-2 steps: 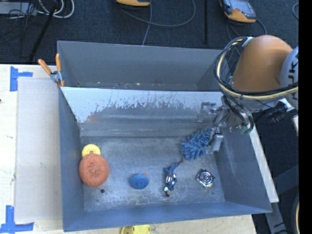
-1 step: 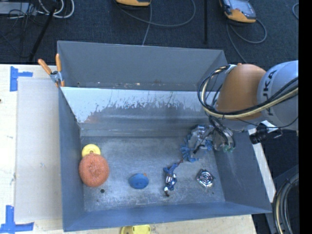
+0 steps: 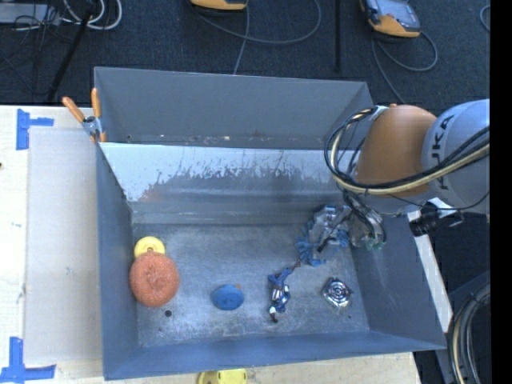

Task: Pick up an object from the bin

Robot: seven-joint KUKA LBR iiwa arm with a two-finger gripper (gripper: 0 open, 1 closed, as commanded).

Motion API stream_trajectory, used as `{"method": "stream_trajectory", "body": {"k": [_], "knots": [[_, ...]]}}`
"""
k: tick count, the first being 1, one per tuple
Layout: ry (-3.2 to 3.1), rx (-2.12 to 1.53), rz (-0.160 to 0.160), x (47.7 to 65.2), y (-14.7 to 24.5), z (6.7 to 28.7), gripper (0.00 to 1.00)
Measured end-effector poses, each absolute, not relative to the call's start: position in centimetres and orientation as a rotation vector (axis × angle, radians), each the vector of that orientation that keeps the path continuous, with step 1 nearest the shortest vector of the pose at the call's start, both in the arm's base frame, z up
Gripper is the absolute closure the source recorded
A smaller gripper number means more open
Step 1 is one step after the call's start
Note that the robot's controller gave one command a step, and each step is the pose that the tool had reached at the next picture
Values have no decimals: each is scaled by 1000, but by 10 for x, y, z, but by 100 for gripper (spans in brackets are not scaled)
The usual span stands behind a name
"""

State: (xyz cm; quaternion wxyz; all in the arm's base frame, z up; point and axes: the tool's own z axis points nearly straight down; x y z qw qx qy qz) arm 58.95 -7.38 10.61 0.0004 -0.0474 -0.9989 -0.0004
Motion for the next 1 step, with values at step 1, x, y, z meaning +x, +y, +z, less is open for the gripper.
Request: {"method": "stream_trajectory", "body": {"k": [1], "knots": [[-3134, -109, -2, 599, -89, 155, 100]]}}
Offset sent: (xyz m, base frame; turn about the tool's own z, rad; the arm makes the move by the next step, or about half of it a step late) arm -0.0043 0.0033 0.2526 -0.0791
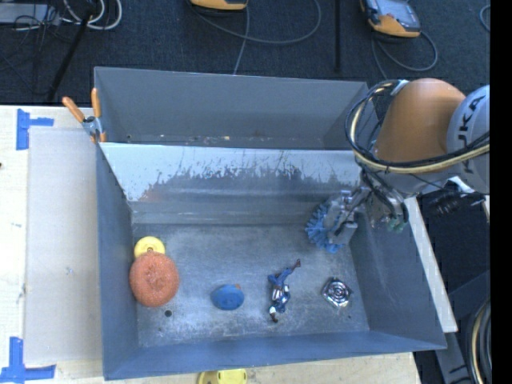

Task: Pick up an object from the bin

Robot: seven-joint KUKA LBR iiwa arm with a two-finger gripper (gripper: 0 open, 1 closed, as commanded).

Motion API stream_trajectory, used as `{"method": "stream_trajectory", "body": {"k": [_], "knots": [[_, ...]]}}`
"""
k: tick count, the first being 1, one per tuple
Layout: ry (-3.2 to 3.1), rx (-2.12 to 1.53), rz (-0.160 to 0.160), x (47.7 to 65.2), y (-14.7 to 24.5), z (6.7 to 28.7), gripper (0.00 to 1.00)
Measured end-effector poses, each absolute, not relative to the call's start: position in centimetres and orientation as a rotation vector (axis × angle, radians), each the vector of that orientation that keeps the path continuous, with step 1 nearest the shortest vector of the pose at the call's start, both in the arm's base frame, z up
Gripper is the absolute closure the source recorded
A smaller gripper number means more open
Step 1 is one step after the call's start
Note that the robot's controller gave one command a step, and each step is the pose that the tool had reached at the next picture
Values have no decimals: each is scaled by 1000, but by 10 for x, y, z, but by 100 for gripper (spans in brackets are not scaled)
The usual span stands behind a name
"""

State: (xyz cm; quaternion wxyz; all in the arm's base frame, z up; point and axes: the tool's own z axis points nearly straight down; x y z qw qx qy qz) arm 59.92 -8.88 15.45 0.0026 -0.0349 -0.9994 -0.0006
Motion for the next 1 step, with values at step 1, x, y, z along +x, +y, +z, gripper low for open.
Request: {"method": "stream_trajectory", "body": {"k": [1], "knots": [[-3152, -32, 1, 587, -71, 363, 100]]}}
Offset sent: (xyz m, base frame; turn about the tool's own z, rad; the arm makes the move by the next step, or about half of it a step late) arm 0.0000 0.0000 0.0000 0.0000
